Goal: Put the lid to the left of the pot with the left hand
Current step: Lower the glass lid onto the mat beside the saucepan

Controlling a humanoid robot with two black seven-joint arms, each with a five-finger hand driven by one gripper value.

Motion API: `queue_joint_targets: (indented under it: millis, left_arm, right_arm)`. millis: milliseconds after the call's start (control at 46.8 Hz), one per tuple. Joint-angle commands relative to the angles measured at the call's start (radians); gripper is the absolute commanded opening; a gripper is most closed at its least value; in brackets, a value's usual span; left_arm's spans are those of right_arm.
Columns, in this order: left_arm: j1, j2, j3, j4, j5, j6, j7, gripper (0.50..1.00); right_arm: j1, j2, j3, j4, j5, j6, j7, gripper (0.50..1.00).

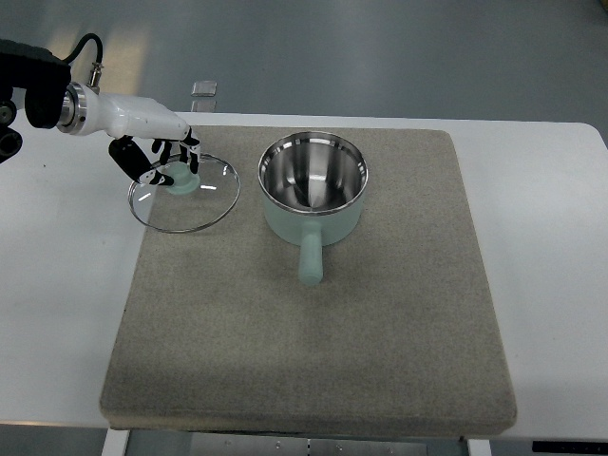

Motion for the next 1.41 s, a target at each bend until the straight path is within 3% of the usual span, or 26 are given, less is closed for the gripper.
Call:
queue_joint_targets:
  millis: [0,299,1133,1240,1325,1389]
  left_arm:
    - [0.005,-0.009,-0.001,0.000,0.010,0.005,0.000,0.500]
    - [0.056,-0.041,0.001,0.011,0.109,0.085,0.000,0.500]
    - [0.074,-0.063,0.014,0.043,0.098,0.103,0.001,0.500]
    - [0.074,-0.063,0.013,0.044,0.093,0.103,0.001,0.578]
    - [0.076,-0.061,0.011,0.044,0.086,0.105,0.001,0.747]
    - [0.076,-0.061,0.013,0.044,0.064,0.105,0.001,0.776]
  right_arm:
    - [0.001,0.000,0.000,0.000,0.000,0.000,0.001,0.921]
    - [0.000,0.000,0.000,0.000,0.000,0.000,0.001,0.921]
    - [0.000,0.000,0.000,0.000,0.000,0.000,0.001,0.921]
    - [0.000,0.000,0.000,0.000,0.000,0.000,0.001,0.921]
    - [0.001,0.000,0.000,0.000,0.000,0.000,0.001,0.921]
    - [0.000,0.000,0.000,0.000,0.000,0.000,0.001,0.921]
